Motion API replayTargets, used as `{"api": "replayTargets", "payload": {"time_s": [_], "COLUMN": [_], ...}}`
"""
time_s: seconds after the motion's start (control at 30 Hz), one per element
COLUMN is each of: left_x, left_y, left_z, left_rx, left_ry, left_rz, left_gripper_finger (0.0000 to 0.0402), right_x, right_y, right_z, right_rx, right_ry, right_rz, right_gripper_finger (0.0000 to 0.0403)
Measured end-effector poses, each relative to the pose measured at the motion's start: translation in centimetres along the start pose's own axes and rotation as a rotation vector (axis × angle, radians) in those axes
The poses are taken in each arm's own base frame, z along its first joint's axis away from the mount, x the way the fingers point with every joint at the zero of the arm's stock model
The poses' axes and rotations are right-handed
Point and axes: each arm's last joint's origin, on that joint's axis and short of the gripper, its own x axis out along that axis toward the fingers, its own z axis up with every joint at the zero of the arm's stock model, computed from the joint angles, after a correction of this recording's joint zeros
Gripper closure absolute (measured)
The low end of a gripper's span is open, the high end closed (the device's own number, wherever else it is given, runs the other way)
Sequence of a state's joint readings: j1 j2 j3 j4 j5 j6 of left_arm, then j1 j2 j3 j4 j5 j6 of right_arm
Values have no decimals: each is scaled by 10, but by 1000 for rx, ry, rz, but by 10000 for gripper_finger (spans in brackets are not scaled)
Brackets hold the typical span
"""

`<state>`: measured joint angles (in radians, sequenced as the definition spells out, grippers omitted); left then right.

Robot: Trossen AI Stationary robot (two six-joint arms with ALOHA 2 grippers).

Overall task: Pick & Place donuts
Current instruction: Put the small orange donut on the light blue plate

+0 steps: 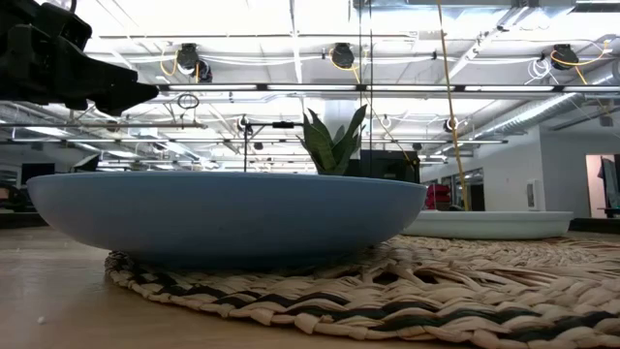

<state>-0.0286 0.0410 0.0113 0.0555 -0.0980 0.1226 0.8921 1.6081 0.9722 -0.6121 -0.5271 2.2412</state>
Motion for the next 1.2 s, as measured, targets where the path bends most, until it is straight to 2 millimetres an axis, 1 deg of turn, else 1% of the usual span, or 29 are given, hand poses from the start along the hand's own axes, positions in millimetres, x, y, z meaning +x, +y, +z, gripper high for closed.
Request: {"api": "replayTargets", "payload": {"time_s": [0.07,0.17,0.23,0.37,0.47,0.67,0.77,0.83,0.93,1.2], "left_x": [0,0,0,0,0,0,0,0,0,0], "left_y": [0,0,0,0,0,0,0,0,0,0], "left_z": [0,0,0,0,0,0,0,0,0,0], "left_rx": [0,0,0,0,0,0,0,0,0,0], "left_ry": [0,0,0,0,0,0,0,0,0,0], "left_rz": [0,0,0,0,0,0,0,0,0,0], "left_gripper_finger": [96,96,96,96,96,96,96,96,96,96], "right_x": [-1,1,6,15,19,21,21,21,21,22], "right_y": [-3,-10,-15,-21,-24,-25,-24,-23,-19,-18], "right_z": [1,2,2,3,5,9,9,9,9,6], "right_rx": [32,58,41,-49,-86,-87,-79,-78,-52,-45], "right_ry": [6,-41,-82,-158,-197,-188,-181,-172,-146,-129], "right_rz": [-31,-76,-81,-48,-21,-36,-35,-26,4,20], "right_gripper_finger": [290,289,289,282,256,175,159,160,177,254]}}
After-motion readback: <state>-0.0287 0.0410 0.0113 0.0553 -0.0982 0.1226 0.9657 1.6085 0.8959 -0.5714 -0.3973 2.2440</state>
